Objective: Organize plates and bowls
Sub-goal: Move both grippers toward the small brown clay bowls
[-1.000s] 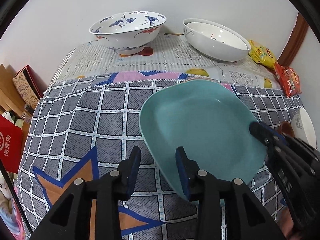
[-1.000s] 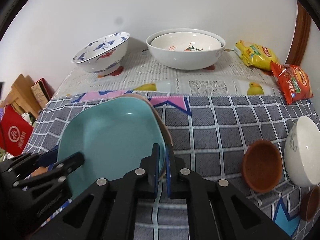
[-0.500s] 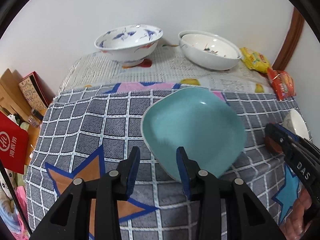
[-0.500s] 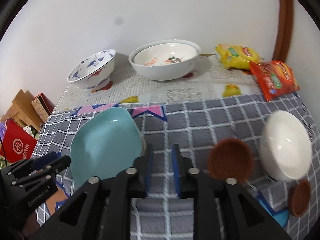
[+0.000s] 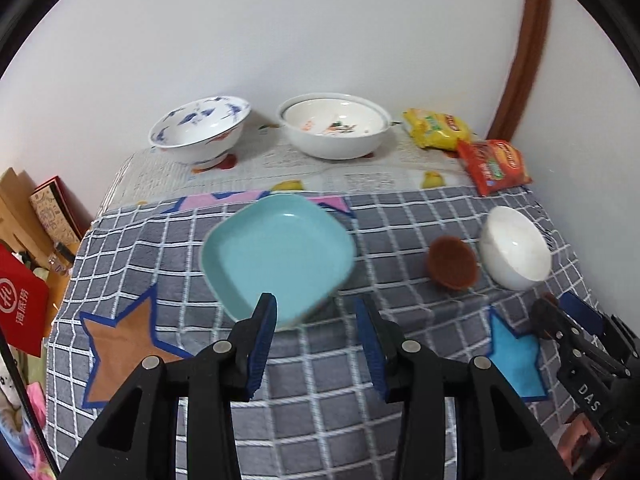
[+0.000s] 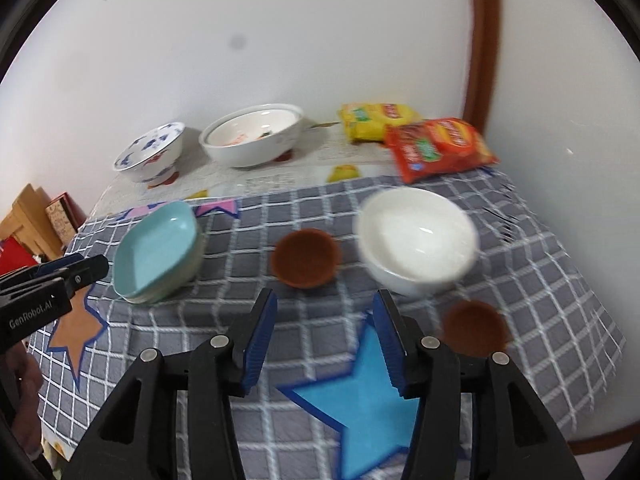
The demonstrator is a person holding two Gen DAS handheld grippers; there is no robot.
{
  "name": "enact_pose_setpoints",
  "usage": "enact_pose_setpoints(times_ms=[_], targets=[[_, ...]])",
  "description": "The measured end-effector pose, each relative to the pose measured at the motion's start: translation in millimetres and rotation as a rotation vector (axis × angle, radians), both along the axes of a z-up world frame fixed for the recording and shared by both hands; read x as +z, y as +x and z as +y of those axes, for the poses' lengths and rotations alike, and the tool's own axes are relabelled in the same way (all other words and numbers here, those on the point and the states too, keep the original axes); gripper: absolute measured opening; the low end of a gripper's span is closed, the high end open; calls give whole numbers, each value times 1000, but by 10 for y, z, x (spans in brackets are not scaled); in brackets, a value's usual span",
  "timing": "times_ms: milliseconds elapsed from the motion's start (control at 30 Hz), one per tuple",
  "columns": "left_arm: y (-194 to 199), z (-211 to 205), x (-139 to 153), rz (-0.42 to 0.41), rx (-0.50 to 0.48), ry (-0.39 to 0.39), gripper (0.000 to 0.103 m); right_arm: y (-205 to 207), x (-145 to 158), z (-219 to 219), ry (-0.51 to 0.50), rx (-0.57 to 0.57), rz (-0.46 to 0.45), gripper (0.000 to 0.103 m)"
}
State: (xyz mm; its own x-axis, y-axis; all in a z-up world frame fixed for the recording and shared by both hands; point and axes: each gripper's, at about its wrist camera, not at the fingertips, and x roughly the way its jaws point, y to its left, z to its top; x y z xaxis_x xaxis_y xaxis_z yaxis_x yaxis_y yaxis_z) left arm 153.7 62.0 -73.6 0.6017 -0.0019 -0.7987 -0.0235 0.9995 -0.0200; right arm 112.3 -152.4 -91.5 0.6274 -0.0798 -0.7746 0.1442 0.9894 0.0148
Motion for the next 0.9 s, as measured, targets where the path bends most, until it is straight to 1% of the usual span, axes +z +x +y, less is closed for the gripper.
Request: enact_pose_setpoints(times_ms=[67,233,333,467,600,733,900], targets=[[-24,-118,5,5,-3,-6,39,-140,35,-173,11,-20,-5,50],[-96,-483,22,4,-61,-39,39,-402,81,-533,-7,-94,-21,50],[-96,-683,17,8,-99,-44,39,-463,53,-734,28,-106,20,50],[-17,-871,-33,34,-119,-54,39,-549,16,-969,37,-136,36,50],[65,-978,-132,63,-118,-50,39,-569,-81,-1170,95,-155,78,49],[178,-1042,-271,98,-124,-57,39,-551,-206,-1302,88,-184,108,48],[374,-1013,-425,120,-105,-56,39,-458,-382,-1431,116,-209,121,48]])
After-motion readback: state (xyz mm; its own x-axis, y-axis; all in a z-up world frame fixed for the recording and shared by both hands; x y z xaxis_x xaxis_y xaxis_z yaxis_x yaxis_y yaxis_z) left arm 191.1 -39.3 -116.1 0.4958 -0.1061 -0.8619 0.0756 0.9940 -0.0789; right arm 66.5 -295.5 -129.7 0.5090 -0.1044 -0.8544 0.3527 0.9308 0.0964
